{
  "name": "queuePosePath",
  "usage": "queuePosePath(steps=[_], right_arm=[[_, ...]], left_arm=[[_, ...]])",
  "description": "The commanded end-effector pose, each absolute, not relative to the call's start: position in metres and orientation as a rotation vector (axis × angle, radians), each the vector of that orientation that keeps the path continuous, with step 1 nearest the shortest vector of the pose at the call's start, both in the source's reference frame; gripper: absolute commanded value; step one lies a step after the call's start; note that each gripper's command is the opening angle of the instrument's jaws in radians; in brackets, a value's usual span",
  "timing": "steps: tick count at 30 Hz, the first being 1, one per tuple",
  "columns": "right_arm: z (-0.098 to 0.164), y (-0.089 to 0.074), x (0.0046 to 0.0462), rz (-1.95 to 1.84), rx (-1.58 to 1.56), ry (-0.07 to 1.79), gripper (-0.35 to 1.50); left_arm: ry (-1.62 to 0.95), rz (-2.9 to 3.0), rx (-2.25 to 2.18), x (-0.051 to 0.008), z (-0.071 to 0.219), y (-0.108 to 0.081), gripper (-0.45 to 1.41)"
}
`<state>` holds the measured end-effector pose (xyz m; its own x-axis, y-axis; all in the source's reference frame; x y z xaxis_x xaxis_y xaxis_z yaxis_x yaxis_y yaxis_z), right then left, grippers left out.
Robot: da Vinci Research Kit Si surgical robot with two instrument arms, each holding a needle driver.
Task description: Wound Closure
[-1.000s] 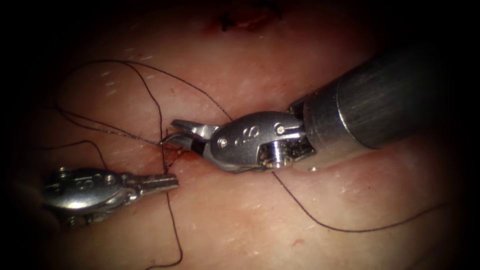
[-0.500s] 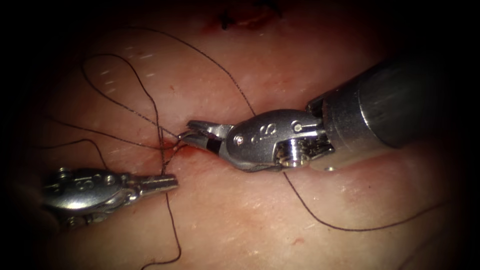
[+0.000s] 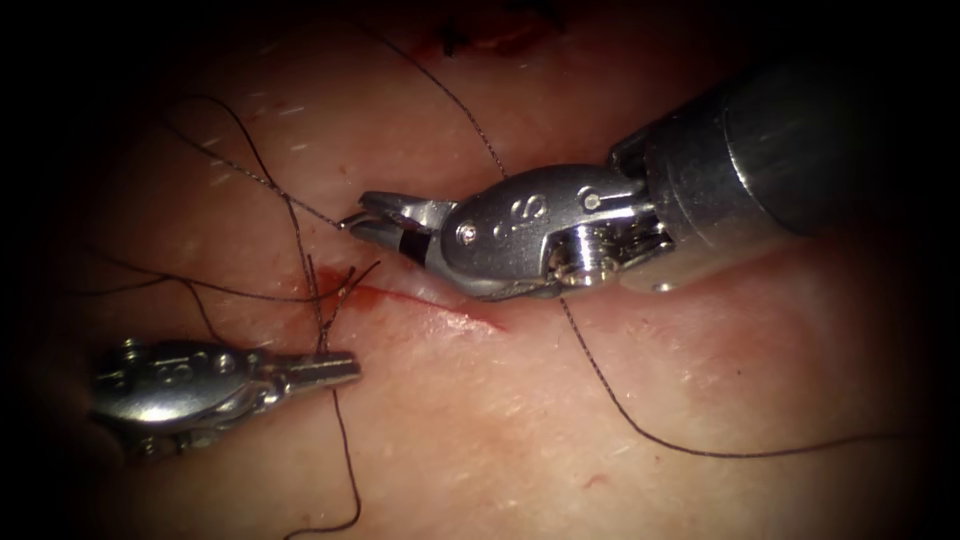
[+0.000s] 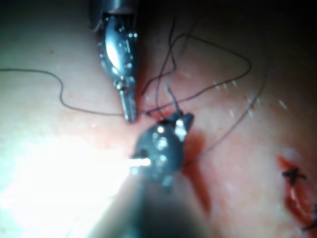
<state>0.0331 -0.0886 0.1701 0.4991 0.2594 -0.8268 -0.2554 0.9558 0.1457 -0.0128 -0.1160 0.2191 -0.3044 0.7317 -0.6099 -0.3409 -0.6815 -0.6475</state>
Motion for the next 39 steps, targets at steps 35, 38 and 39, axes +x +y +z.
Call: queuePosePath(steps=[35,38,39], right_arm=[[0.1701,-0.0871,0.0329,0.393,0.001,1.055,-0.35],[0.1701,-0.0869,0.0329,0.406,0.008,1.055,-0.35],[0.1701,-0.0868,0.0329,0.417,0.014,1.056,-0.35]], left_arm=[[-0.528,2.032,-1.244,-0.0147,0.2202,-0.1174,-0.18],[-0.528,2.032,-1.244,-0.0147,0.2202,-0.1174,-0.18],[-0.528,2.032,-1.244,-0.0147,0.2202,-0.1174,-0.18]])
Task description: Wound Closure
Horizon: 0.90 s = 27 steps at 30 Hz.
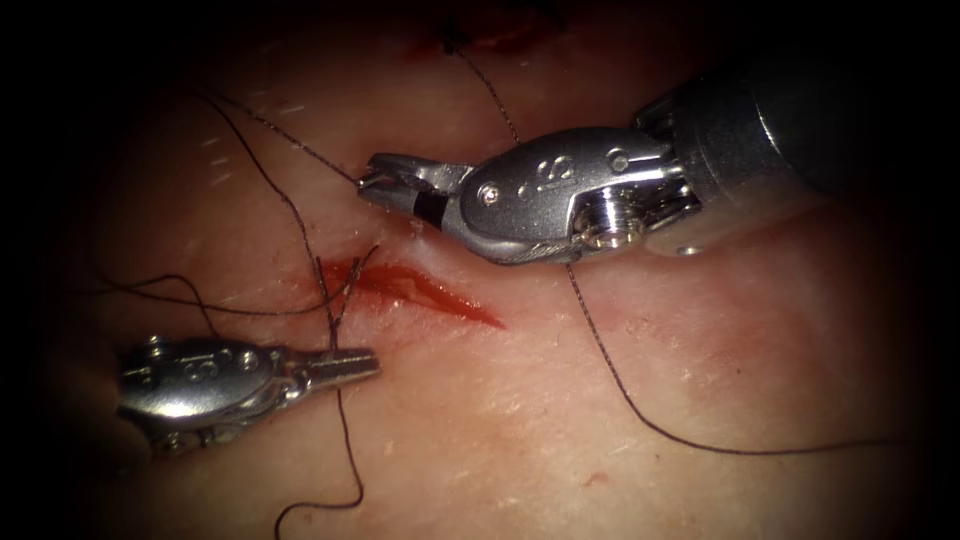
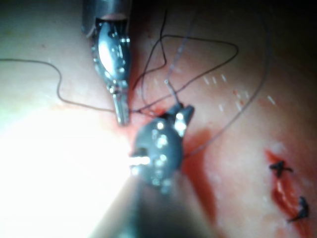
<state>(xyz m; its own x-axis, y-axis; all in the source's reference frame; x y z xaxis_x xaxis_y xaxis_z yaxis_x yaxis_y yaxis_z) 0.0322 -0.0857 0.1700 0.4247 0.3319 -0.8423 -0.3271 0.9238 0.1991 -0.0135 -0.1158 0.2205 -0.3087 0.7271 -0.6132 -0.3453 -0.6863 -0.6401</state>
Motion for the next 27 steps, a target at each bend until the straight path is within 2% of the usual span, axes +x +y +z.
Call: queuePosePath(steps=[1,27], right_arm=[[0.1701,-0.0867,0.0329,0.429,0.02,1.056,-0.35],[0.1706,-0.0849,0.0318,0.61,0.085,1.045,-0.35]], left_arm=[[-0.528,2.032,-1.244,-0.0147,0.2202,-0.1174,-0.18],[-0.529,2.035,-1.241,-0.0145,0.2201,-0.1175,-0.18]])
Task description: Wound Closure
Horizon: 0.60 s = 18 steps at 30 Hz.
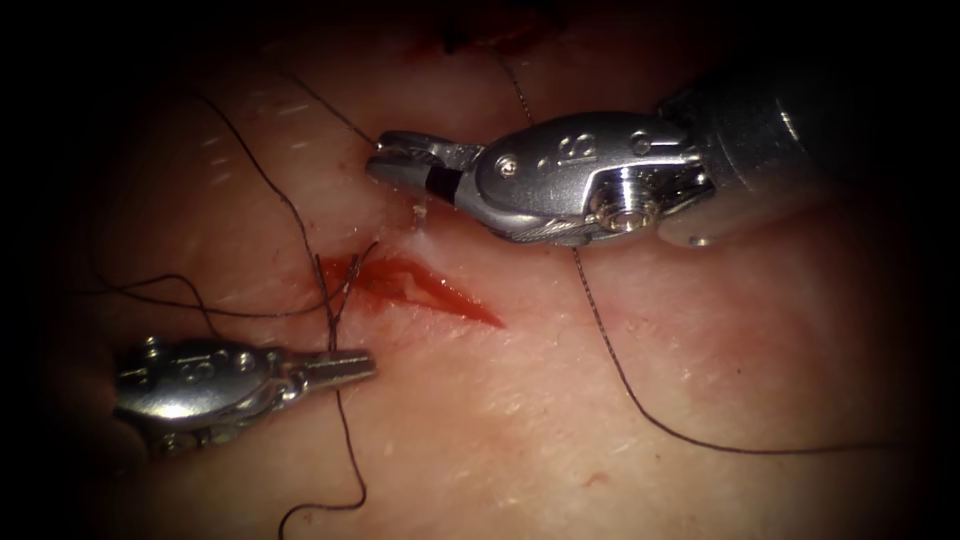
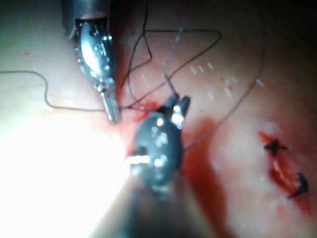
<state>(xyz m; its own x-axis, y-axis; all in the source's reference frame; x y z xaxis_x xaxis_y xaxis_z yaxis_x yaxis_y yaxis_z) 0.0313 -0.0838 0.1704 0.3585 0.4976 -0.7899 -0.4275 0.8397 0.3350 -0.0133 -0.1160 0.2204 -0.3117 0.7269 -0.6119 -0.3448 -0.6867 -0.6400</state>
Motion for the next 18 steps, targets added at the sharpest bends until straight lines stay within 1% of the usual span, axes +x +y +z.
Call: queuePosePath(steps=[1,10,18], right_arm=[[0.1706,-0.0849,0.0318,0.61,0.085,1.045,-0.35],[0.1709,-0.084,0.0309,0.724,0.13,1.034,-0.35],[0.1708,-0.0831,0.0301,0.743,0.115,1.033,-0.35]], left_arm=[[-0.529,2.035,-1.241,-0.0145,0.2201,-0.1175,-0.18],[-0.53,2.037,-1.238,-0.0145,0.2201,-0.1175,-0.18],[-0.53,2.037,-1.238,-0.0145,0.2201,-0.1175,-0.18]])
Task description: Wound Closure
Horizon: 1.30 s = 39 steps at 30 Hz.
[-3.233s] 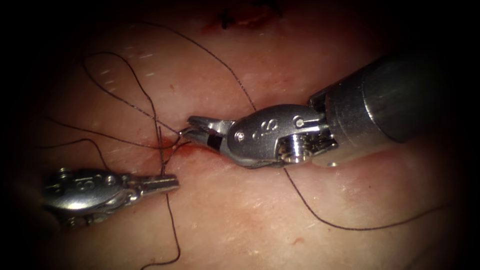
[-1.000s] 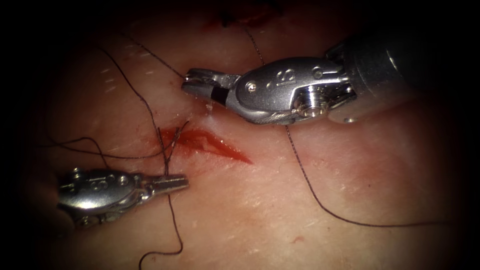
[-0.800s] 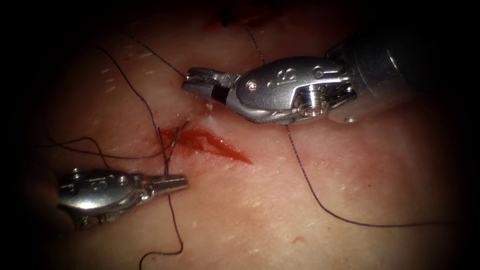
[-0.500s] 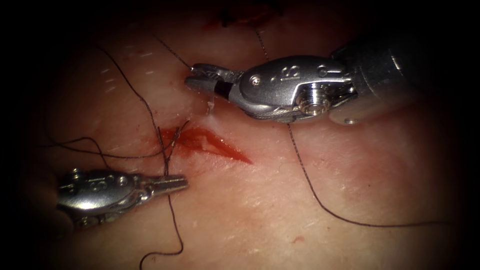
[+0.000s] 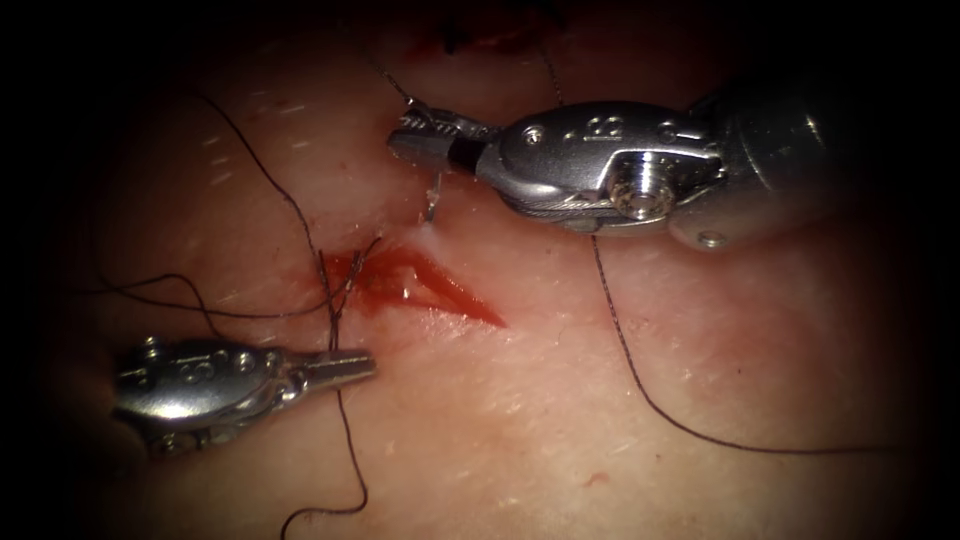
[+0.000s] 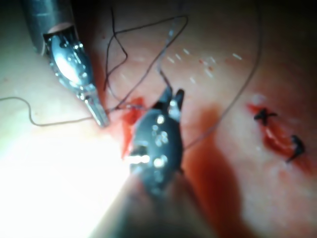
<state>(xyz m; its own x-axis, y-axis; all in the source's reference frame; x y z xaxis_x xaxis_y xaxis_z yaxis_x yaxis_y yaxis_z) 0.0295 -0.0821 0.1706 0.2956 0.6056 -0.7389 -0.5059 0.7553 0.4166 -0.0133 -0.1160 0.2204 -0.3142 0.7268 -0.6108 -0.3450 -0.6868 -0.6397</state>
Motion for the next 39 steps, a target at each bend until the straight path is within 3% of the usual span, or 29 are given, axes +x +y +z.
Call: queuePosePath(steps=[1,39], right_arm=[[0.1708,-0.0831,0.0301,0.744,0.114,1.033,-0.35],[0.1718,-0.0834,0.0305,0.909,0.216,1.04,-0.35]], left_arm=[[-0.53,2.037,-1.238,-0.0145,0.2201,-0.1175,-0.18],[-0.532,2.04,-1.237,-0.0143,0.2201,-0.1176,-0.2]])
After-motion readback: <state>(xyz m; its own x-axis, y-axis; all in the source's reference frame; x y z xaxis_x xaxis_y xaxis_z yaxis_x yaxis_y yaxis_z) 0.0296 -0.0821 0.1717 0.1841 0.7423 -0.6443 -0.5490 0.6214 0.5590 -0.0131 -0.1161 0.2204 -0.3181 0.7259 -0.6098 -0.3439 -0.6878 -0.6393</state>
